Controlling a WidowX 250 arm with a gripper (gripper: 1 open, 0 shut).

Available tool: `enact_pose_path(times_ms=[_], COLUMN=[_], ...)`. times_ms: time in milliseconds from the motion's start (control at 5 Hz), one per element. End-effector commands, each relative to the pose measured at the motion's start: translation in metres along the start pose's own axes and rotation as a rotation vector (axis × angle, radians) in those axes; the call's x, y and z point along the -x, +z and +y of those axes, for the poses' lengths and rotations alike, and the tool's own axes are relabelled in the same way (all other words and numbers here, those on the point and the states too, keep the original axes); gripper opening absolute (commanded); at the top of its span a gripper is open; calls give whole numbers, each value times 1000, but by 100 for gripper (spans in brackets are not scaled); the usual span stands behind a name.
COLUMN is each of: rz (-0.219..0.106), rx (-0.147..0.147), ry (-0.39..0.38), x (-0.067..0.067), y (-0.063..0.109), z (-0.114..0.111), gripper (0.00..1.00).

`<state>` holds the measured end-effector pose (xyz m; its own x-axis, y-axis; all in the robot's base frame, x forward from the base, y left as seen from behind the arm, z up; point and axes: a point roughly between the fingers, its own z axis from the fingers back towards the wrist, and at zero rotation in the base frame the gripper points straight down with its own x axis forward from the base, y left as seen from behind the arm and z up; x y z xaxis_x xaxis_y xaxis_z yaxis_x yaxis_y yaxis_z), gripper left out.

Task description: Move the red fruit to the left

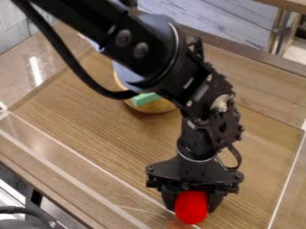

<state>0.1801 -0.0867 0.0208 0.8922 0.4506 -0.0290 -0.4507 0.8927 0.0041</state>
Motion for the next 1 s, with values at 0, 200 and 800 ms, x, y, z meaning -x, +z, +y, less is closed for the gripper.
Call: enact_pose_path(times_ms=[0,200,800], rz=[-32,-32,-32], rx=[9,-5,-2], ry=[-21,-29,-161], x=[-2,-5,-11], y=[12,16,10], z=[6,14,-3], gripper=[0,100,100])
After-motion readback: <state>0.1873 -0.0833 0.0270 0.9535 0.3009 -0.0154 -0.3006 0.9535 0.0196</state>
